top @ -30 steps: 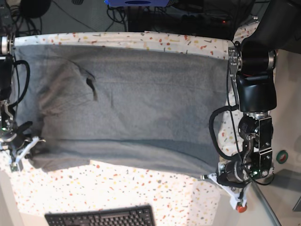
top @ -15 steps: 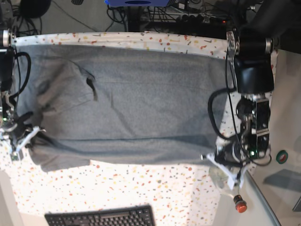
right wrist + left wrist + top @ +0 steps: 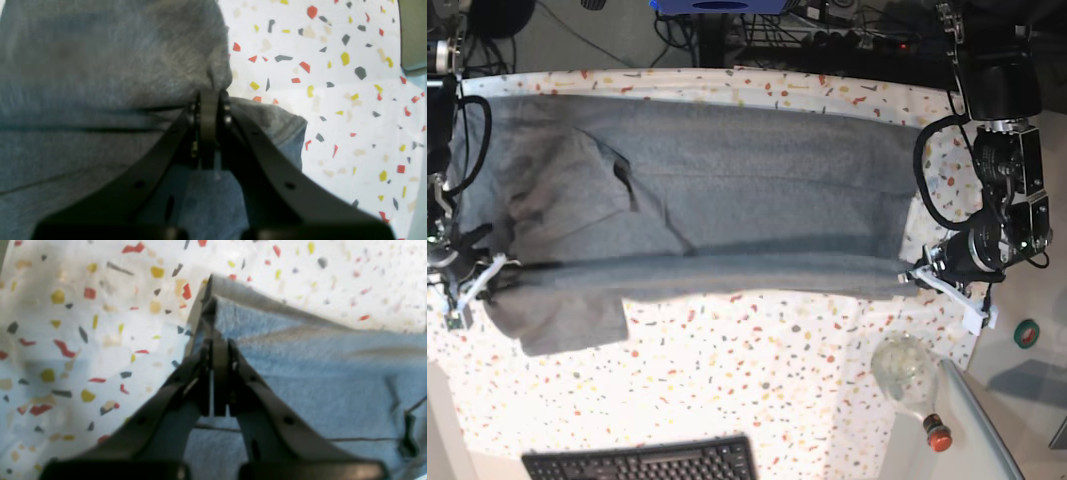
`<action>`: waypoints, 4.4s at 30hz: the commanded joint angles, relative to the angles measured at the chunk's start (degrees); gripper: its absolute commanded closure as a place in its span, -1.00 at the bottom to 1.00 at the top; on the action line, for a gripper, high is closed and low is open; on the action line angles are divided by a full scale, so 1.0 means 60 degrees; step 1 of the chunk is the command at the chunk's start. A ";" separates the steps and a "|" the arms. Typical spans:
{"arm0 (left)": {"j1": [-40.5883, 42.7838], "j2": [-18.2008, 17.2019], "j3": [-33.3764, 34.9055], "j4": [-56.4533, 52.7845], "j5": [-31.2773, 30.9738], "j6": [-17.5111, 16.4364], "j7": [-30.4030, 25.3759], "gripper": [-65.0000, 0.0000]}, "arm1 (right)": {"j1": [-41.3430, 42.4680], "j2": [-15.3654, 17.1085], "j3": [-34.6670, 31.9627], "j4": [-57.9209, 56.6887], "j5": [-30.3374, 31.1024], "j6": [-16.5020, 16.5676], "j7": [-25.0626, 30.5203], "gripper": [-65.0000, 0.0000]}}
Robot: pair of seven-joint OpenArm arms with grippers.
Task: Layout the t-shirt on the table in an organized manner, then fold the t-shirt properly
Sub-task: 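Lay the folded edge down along the shirt's middle with both grippers, then release the shirt and reposition both grippers at the folded strip's ends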
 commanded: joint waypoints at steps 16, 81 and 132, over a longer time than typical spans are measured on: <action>0.1544 -0.0180 -0.0059 0.2090 -0.0239 0.0034 0.0346 1.00 | -0.1785 0.0045 0.1193 0.2694 0.0105 -0.0040 -0.1425 1.00; 0.2951 -0.0399 -0.0542 0.2676 -0.0225 0.0034 0.0316 1.00 | -0.4173 -0.1611 0.3054 0.5170 0.0091 -0.0099 -0.3373 1.00; 0.3493 0.0392 -0.0586 0.1915 0.0127 0.0049 0.0316 1.00 | -0.0642 -0.0336 0.4138 -0.0808 0.0091 -0.0143 -0.2230 1.00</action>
